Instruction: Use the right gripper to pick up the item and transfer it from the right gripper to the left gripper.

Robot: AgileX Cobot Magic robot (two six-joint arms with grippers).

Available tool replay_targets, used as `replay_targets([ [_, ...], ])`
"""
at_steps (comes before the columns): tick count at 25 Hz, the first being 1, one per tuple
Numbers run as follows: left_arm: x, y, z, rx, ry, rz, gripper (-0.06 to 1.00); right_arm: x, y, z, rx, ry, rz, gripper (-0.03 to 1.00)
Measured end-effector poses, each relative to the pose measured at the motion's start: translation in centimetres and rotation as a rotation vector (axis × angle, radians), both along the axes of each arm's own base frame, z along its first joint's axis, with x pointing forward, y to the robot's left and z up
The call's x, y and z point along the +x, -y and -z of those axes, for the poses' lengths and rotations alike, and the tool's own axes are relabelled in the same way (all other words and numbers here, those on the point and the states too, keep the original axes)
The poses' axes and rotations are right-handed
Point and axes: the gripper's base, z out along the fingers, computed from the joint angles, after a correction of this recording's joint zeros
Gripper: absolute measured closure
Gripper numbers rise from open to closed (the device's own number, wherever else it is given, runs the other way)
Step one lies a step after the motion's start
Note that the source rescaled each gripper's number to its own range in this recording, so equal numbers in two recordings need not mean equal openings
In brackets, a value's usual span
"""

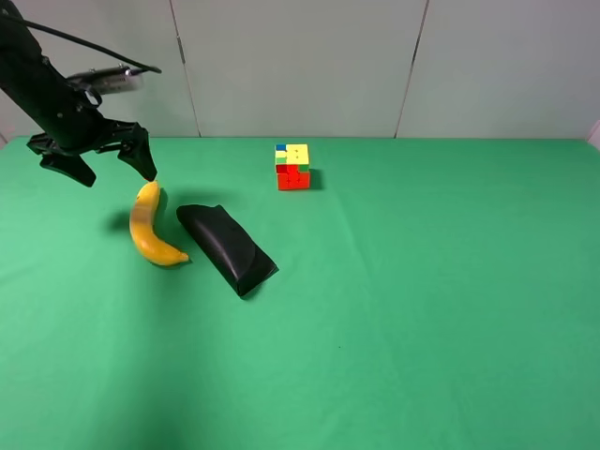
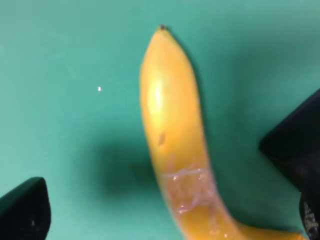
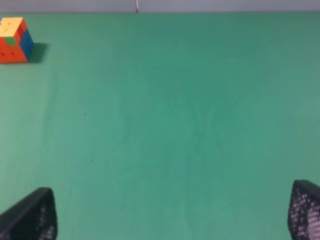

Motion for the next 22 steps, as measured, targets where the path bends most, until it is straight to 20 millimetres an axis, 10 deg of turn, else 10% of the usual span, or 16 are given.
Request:
replay_targets([
  [13,-3.2,-0.4,-7.1,0.041,0.027,0.001,-0.05,0.0,0.0,0.0,0.000,0.000,0.000,-0.03],
  [22,-8.5,-1.5,-15.6,0.145,0.191,-0.059,-0.06,0.0,0.0,0.0,0.000,0.000,0.000,-0.03],
])
